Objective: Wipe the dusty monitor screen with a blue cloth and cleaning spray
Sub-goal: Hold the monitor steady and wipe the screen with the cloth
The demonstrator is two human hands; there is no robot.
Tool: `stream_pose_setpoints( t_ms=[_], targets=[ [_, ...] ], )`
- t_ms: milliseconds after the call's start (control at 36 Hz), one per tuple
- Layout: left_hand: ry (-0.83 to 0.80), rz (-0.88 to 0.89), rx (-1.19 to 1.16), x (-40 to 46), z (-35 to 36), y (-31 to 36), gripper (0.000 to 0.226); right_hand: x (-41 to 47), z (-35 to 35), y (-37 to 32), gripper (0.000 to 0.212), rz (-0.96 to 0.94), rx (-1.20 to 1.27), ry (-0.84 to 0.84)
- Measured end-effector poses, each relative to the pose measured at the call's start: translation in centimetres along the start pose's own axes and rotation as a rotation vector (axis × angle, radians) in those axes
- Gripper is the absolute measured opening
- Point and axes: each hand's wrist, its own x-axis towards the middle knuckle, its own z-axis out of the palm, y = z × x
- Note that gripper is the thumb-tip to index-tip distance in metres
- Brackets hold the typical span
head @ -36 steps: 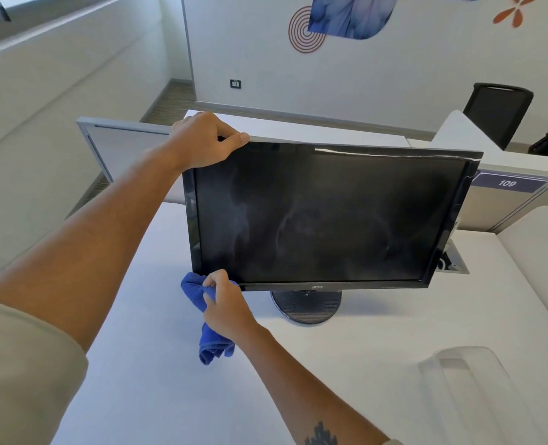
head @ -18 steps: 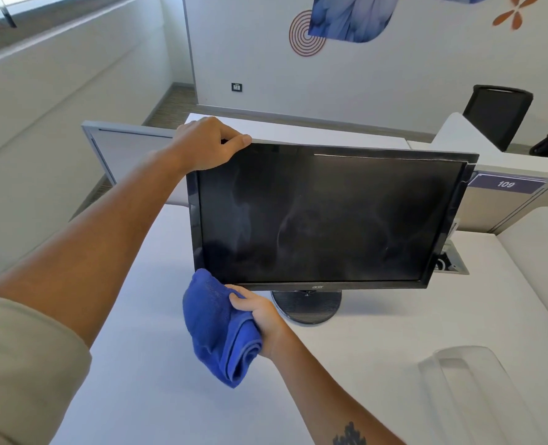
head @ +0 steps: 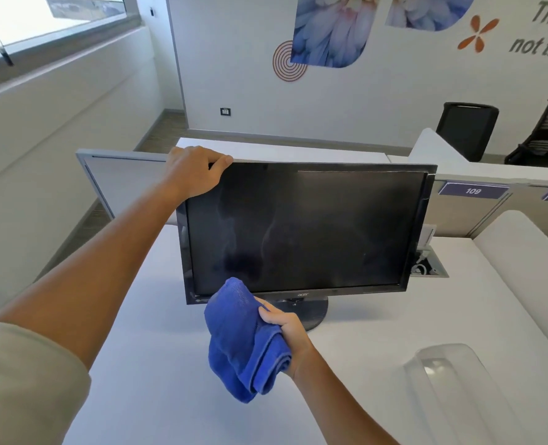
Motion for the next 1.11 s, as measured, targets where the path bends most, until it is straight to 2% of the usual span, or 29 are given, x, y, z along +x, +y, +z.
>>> stream_pose_setpoints(
  t_ms=[139, 250, 333, 417, 500, 583, 722, 806, 889, 1111],
  targets=[
    [0.093, -0.045, -0.083, -1.7, 0.7, 1.6, 0.032, -1.7, -1.1, -0.8, 0.046, -0.030, 0.021, 0.006],
    [0.335, -0.085, -0.246, -6.0, 1.4, 4.8, 0.032, -3.3, -1.6, -2.1, 0.063, -0.074, -0.036, -0.042],
    [0.396, -0.177, -0.451, -10.9, 2.9, 7.8, 0.031, -4.2, -3.3, -2.2, 0.048, -0.130, 0.031, -0.072],
    [0.342, -0.347, -0.603, -16.3, 5.0, 10.4, 0.041, -5.5, -4.3, -2.7, 0.047, -0.175, 0.087, -0.084],
    [0.300, -0.629, -0.814, -21.7, 6.4, 13.0, 0.059, -6.9, -4.9, -3.3, 0.052, -0.229, 0.112, -0.076],
    [0.240, -0.907, -1.081, -26.1, 7.6, 15.8, 0.076, -8.4, -5.7, -3.7, 0.049, -0.262, 0.136, -0.059],
    [-0.083, -1.254, -1.391, -29.9, 10.0, 19.2, 0.098, -10.6, -6.8, -3.9, 0.046, -0.271, 0.258, -0.020],
    [-0.333, -1.233, -1.691, -30.7, 11.3, 20.1, 0.092, -12.2, -7.4, -3.8, 0.047, -0.277, 0.307, 0.011],
    [-0.407, -1.153, -1.929, -31.4, 12.8, 21.3, 0.092, -14.0, -8.3, -4.1, 0.041, -0.311, 0.325, 0.015],
    [-0.391, -0.943, -1.891, -30.9, 15.5, 25.7, 0.088, -18.9, -13.3, -5.9, 0.043, -0.343, 0.285, 0.088]
  ],
)
